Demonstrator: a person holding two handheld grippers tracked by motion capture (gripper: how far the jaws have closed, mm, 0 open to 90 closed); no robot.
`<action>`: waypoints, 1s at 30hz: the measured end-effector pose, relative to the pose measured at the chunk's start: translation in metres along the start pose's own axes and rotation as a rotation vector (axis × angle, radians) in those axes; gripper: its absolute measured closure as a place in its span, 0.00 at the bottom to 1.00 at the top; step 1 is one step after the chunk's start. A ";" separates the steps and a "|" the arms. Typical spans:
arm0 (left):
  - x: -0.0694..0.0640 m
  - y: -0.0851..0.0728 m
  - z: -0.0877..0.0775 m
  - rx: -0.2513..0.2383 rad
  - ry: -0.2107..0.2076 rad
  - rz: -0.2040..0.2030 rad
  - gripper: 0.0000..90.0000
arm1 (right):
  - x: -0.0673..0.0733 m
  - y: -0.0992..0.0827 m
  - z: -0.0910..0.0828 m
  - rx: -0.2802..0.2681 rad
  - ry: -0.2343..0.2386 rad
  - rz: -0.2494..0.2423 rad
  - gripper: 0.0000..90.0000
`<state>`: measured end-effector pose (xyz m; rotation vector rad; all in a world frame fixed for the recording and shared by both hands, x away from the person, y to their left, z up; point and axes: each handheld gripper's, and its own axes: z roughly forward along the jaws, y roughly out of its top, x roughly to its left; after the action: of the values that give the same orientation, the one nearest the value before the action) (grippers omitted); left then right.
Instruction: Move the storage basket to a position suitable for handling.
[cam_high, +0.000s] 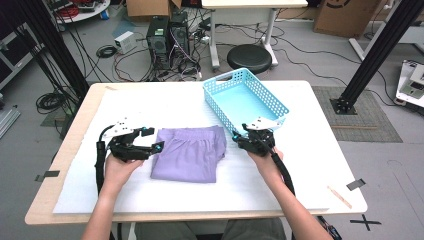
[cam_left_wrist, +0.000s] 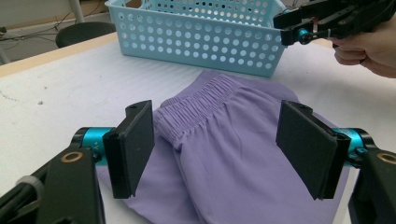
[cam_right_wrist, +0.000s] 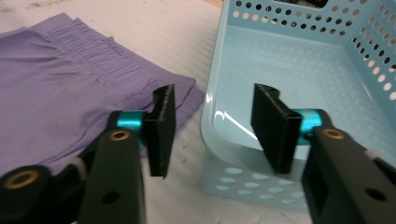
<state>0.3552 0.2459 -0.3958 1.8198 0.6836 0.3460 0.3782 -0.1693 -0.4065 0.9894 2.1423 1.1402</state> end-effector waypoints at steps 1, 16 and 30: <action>0.000 0.000 0.000 0.001 0.000 -0.002 0.31 | 0.000 0.000 0.000 0.000 0.000 0.000 0.63; 0.000 -0.001 0.001 0.008 -0.005 -0.004 0.31 | -0.008 0.004 -0.008 0.091 0.012 -0.043 0.91; -0.003 -0.001 0.010 0.023 -0.016 -0.003 0.31 | -0.048 -0.028 -0.061 0.022 -0.019 -0.025 0.67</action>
<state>0.3582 0.2371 -0.4000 1.8417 0.6813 0.3223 0.3537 -0.2470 -0.3943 0.9763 2.1505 1.0942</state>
